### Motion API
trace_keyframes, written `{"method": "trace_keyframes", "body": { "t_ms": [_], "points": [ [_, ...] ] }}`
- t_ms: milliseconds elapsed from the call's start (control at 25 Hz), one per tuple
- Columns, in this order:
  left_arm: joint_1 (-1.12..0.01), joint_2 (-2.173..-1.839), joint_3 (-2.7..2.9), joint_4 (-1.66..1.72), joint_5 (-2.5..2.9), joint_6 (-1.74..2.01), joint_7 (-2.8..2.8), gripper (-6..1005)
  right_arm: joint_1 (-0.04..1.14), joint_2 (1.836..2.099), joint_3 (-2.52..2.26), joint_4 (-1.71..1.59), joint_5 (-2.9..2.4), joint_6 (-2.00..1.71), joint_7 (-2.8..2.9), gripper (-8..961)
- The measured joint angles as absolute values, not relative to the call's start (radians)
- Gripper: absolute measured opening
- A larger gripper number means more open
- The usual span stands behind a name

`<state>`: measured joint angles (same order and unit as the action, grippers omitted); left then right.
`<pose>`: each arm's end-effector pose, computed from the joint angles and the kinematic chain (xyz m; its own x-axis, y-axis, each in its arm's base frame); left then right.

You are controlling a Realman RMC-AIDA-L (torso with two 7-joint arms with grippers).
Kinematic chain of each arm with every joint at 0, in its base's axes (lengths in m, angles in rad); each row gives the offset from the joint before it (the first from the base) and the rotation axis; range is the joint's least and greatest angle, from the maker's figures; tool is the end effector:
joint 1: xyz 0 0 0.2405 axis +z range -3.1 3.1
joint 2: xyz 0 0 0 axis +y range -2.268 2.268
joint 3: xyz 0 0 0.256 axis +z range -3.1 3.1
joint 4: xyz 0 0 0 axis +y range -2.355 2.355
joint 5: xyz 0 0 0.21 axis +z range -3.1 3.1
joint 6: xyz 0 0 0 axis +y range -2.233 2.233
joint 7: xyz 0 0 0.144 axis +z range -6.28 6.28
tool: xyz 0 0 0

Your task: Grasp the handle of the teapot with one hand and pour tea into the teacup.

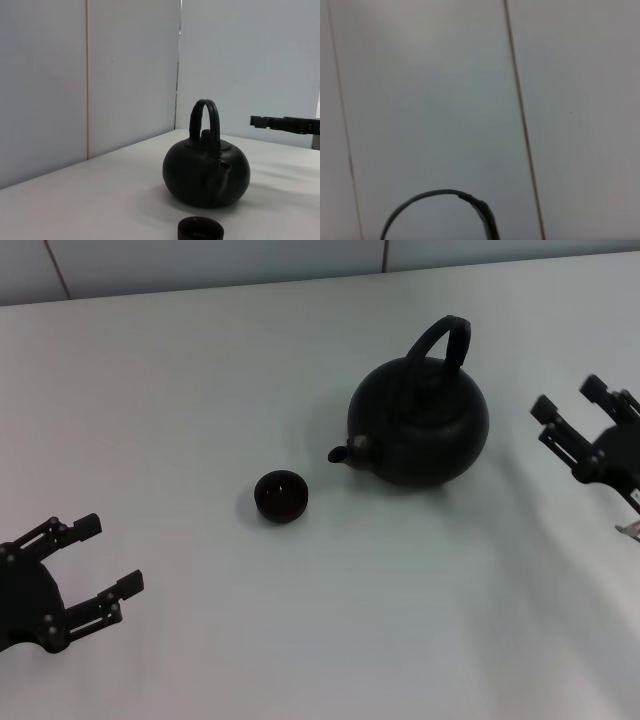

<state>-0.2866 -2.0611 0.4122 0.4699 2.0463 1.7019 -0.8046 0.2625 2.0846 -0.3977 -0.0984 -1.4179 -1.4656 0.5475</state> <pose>-0.3386 0.2328 0.0038 0.8005 0.1262 0.5860 0.3937 -0.8478 -0.3552 0.3568 0.2486 -0.0069 0.6092 -0.0225 -0.7927 -0.7396 -0.3769 -0.5577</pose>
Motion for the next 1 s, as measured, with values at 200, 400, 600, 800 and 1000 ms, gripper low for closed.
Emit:
{"method": "trace_keyframes", "body": {
  "t_ms": [200,400,600,800,1000],
  "points": [
    [-0.291,-2.059,0.419,0.469,2.046,1.701,-0.804,815,0.249,2.079,-0.407,-0.095,-1.442,-1.493,0.556,730],
    [-0.3,-2.058,0.419,0.469,2.048,1.7,-0.805,815,0.25,2.062,-0.5,-0.247,-1.7,-1.651,0.716,730],
    [-0.305,-2.058,0.417,0.471,2.048,1.702,-0.811,814,0.262,2.065,-0.526,-0.376,-1.901,-1.685,0.828,730],
    [-0.313,-2.058,0.414,0.474,2.047,1.705,-0.813,814,0.262,2.067,-0.525,-0.425,-1.912,-1.682,0.835,730],
    [-0.378,-2.032,0.459,0.504,2.075,1.71,-0.87,815,0.289,2.068,-0.535,-0.626,-2.038,-1.704,0.951,730]
  ]
}}
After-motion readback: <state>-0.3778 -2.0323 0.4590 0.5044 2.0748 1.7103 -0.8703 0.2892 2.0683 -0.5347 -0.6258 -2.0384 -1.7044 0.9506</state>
